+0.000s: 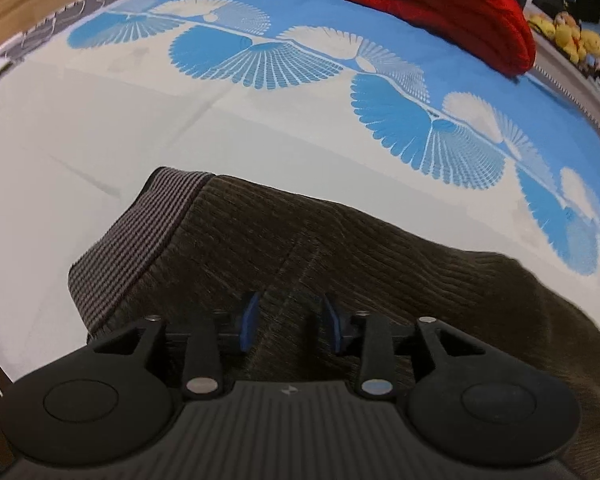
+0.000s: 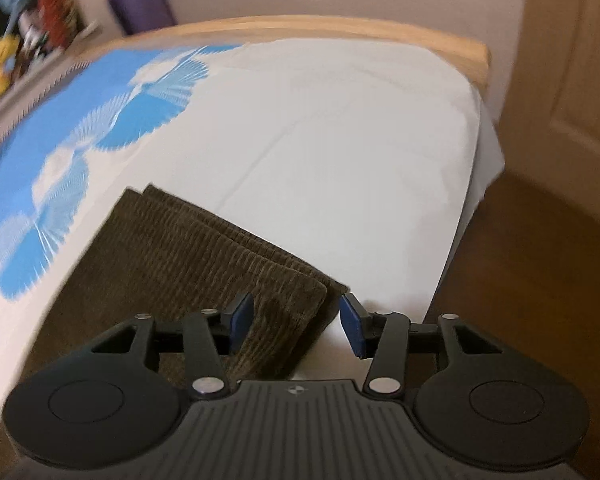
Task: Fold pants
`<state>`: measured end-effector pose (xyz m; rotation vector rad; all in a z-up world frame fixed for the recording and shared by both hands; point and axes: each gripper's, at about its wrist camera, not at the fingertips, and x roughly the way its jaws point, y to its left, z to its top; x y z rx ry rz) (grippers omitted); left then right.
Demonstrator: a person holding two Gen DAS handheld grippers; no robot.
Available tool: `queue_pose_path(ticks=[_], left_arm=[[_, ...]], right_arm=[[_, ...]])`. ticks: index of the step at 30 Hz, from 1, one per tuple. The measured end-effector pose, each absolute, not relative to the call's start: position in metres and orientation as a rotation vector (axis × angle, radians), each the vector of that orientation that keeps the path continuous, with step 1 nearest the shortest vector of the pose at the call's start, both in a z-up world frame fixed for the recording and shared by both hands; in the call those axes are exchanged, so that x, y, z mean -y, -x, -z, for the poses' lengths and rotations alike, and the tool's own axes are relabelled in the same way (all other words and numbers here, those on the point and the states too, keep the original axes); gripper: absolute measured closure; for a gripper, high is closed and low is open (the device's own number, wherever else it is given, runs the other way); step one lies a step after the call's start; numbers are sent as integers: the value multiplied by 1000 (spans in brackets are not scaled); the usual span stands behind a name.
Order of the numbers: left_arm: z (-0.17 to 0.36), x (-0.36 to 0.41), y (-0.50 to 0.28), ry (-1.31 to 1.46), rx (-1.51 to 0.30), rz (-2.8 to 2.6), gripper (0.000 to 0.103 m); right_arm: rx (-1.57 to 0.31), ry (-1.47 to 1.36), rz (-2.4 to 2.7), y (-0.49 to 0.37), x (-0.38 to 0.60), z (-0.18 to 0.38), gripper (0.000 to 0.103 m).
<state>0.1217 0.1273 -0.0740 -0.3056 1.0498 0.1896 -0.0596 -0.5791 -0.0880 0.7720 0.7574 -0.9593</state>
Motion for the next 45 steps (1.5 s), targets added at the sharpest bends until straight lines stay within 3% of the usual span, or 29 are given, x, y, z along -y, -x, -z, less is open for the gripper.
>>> queue_pose_path(ticks=[11,19,21,22,27,33,38,45], left_arm=[[61,-119,-110,280,-1012,-115,61],[57,-112,-106,255,-993,-62,60],[54,-112,-104,245,-980,-61,60],[51,-110,-102,232,-968,-60,60],[35,-96,-88,156,-933,-21,60],[7,-66,-51,127,-894,101,60],[18,-47,-34,152,-915,137,60],[26,-62,-51,262,-942,69,60]], right_arm=[[-734,-1071,940,74,592,120,48],[-733,-986,925,54,592,124,49],[-729,-976,942,53,592,125,66],[-728,-973,939,53,592,126,86],[-608,-989,885,57,587,111,89],[-510,-826,810,52,557,69,90],[-418,-684,768,44,521,30,91],[-245,-191,362,-1,371,-33,91]])
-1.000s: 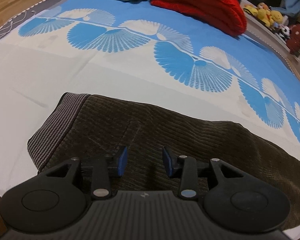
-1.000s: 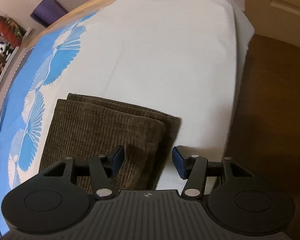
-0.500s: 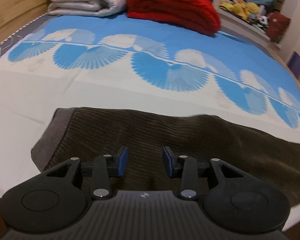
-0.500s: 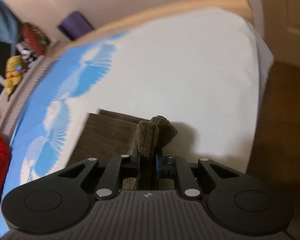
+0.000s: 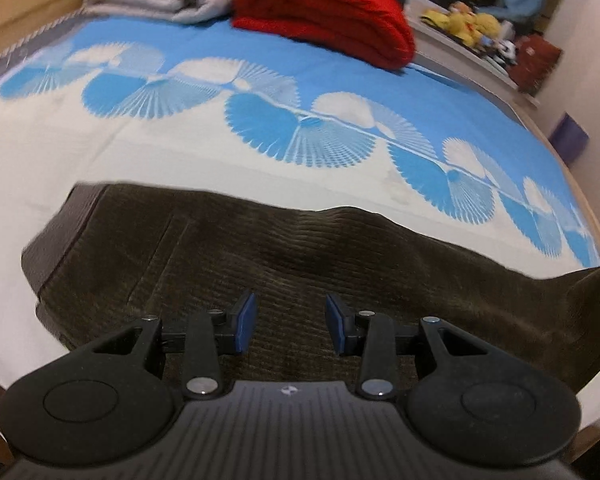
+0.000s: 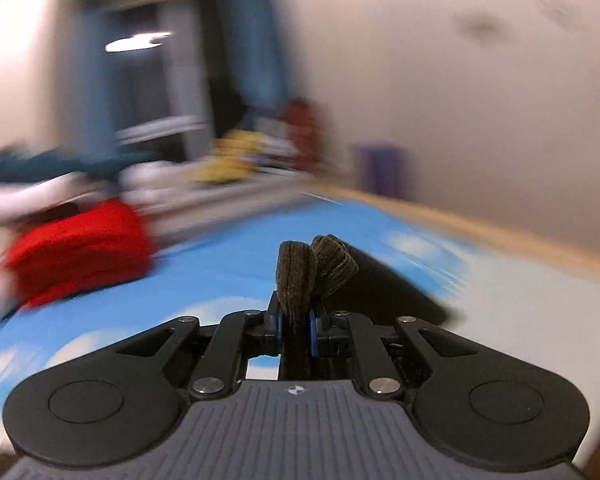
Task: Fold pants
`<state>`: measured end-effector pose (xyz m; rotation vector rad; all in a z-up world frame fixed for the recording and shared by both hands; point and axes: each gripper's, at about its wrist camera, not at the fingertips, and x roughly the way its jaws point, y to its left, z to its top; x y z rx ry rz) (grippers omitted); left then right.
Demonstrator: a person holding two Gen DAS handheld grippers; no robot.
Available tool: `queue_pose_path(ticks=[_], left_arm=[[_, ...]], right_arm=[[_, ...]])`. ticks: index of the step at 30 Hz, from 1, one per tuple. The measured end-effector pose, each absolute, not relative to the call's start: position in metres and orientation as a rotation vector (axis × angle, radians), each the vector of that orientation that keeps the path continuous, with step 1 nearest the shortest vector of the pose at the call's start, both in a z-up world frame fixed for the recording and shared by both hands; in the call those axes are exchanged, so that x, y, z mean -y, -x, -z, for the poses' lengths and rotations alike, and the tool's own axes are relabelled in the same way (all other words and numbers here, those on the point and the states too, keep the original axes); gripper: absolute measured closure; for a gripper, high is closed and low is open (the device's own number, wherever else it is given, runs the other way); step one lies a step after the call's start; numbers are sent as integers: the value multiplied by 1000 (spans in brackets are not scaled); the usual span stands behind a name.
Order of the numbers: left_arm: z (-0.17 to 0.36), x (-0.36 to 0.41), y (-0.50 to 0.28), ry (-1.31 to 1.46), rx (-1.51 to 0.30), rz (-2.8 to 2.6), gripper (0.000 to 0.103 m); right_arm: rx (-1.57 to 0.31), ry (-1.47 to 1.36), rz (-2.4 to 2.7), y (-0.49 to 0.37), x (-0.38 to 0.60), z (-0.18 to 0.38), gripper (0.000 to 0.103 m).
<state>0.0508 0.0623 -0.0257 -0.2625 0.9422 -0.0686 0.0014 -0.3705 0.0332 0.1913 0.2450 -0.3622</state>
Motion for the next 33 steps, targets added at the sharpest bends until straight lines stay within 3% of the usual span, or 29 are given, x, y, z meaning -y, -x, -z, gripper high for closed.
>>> queue_pose_path(ticks=[5,12,18,22,27,28,30,31,33], left_arm=[[31,-71,-55,302,-970,52,60],[37,-73,-54,287,-993,49,60],[41,-81,-53,302,-1002,45,60],[42,-83,-54,314,-1007,50,60],[45,-74,-56,323,-1019,79,54],[45,-72,-56,322,-1020,89,54],[47,-66,-58,333,-1025,112,54],[49,-63,-60,346,-1030,127,54],[52,-56,-62,376,-1038,158,54]], right_arm=[[-285,82,-123,-9,240,-22,91],[-857,328,-449,-42,138,80,91],[-746,226,-310,-45,152,46,91],[-600,364,-408,-12,135,36,90],[-831,448,-534,-13,132,74,83],[-822,432,-530,-13,137,71,81],[-773,336,-511,-11,154,53,64],[-749,255,-489,-10,169,42,50],[-711,117,-414,-6,199,27,44]])
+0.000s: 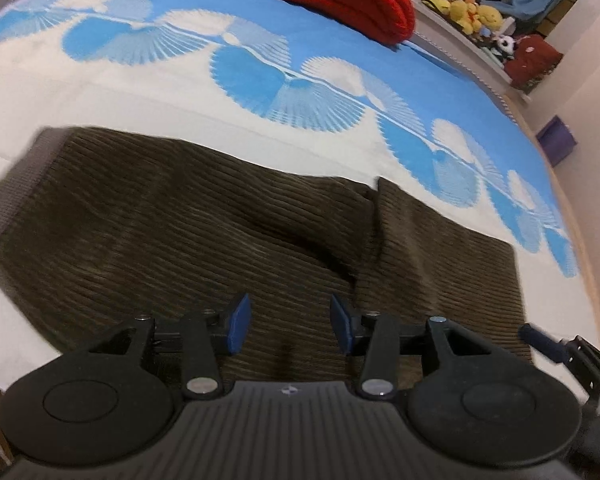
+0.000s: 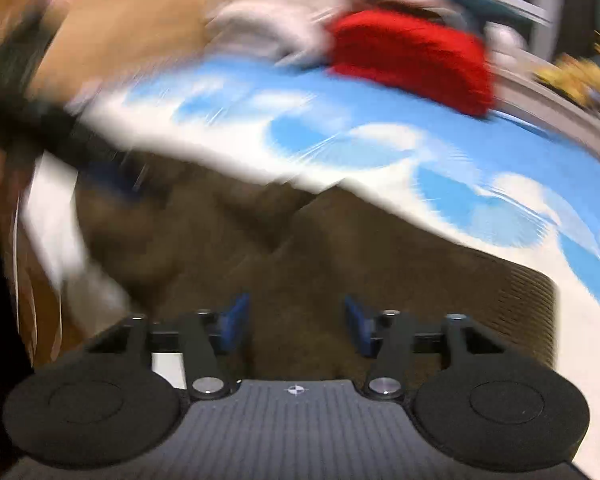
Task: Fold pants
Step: 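Fold the held corduroy over toward the waistband with the right tool and release, then grasp the folded edge of the brown corduroy with the right tool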
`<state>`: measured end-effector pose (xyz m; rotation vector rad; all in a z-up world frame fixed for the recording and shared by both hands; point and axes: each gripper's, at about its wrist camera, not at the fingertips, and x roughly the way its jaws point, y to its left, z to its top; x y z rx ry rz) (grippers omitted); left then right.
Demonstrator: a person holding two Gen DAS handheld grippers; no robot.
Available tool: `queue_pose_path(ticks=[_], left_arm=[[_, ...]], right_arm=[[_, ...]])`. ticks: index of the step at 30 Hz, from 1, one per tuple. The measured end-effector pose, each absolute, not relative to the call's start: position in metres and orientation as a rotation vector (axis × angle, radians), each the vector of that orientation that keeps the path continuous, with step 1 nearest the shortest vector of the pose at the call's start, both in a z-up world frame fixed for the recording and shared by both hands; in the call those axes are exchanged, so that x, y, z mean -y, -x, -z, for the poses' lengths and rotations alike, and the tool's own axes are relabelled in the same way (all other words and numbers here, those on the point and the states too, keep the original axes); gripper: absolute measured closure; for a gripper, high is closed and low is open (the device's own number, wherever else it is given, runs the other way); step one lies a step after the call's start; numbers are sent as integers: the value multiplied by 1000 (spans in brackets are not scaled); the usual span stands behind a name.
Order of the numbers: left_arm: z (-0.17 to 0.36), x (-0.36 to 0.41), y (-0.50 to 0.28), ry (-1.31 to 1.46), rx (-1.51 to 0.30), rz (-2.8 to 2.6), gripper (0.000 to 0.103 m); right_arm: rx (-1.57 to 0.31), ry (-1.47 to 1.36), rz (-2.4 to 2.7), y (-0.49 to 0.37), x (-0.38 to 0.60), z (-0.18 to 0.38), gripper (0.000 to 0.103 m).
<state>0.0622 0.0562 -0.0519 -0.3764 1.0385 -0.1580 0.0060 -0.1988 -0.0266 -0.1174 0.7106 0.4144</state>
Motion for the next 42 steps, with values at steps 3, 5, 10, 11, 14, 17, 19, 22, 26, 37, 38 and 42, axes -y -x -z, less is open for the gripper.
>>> queue_pose_path(ticks=[3,5,10,11,14,17,19,22,26,37,38,42], left_arm=[[55,-39,-66,395,-1046,208,54],[56,-23,-69,381,-1047,251,54],[76,21,-71,281,-1157,353,52],[85,29,-70,224,-1207,350,52],[99,43,-67,152,-1264,374,73],[92,44,-66,148,-1225,383,73],[92,38,-68,200,-1220,365,70],[88,32,-72,228,-1170,319,67],[74,27,-72,269,-1061,320,67],[93,83,-69,-20,-1149,440,67],[88,84,-68,-19,-1121,455,67],[81,79,-65,35,-1087,514,64]], right_arm=[[-692,-78,-268,-5,250,18,42],[-695,-175,-118,-1,288,27,39],[-791,-319,142,19,347,77,39],[-820,-351,150,23,353,85,39],[-889,-453,139,21,366,98,39],[-907,-523,120,22,363,104,39],[-922,-555,114,18,363,108,43],[-916,-557,110,11,367,103,58],[-855,-527,116,16,365,91,75],[-892,-572,192,18,369,100,56],[-885,-571,193,17,369,99,54],[-900,-550,203,16,365,100,44]])
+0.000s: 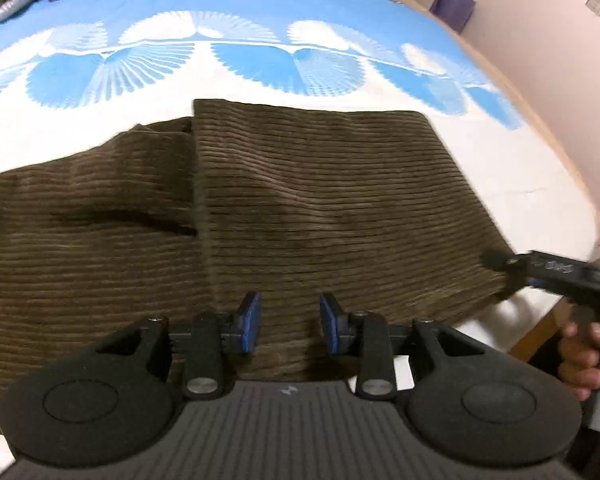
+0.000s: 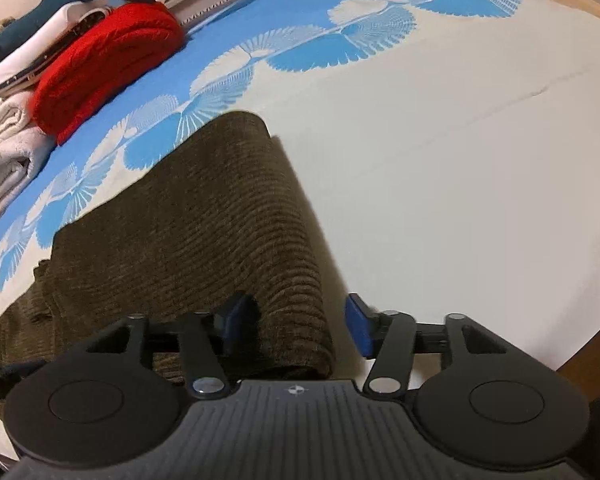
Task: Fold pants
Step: 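Grasp the folded edge of the brown corduroy with the right tool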
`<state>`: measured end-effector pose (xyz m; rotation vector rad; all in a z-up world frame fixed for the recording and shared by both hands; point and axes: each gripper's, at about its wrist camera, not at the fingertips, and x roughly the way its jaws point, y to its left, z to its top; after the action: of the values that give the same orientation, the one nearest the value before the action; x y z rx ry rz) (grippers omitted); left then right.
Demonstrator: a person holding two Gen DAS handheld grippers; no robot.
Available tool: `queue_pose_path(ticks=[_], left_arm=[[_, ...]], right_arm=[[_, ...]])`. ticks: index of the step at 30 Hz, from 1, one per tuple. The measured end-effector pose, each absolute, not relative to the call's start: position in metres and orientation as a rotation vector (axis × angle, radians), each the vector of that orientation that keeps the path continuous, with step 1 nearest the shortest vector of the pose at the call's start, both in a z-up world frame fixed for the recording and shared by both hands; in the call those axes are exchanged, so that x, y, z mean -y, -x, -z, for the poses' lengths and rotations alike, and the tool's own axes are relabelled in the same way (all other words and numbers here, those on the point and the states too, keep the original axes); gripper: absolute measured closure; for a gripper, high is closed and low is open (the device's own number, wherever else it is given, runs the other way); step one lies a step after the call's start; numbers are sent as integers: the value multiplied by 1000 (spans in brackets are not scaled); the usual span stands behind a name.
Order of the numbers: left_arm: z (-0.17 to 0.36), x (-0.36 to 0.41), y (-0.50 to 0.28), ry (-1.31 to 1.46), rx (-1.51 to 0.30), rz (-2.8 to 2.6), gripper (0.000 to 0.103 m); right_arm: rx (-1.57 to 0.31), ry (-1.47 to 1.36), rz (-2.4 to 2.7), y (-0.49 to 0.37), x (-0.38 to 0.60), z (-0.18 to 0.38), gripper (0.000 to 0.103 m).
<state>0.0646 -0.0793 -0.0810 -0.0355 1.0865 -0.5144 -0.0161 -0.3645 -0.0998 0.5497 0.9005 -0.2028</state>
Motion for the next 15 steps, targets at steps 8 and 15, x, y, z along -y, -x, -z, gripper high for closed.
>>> queue_pose_path(ticks=[8,15], left_arm=[[95,93,-57,-122,-1126,519,56],[87,79,-54,-68,-1117,515,44]], right_arm=[[-924,-562,219,13,363,108,38],[-903,-525,207,16,357,103,50]])
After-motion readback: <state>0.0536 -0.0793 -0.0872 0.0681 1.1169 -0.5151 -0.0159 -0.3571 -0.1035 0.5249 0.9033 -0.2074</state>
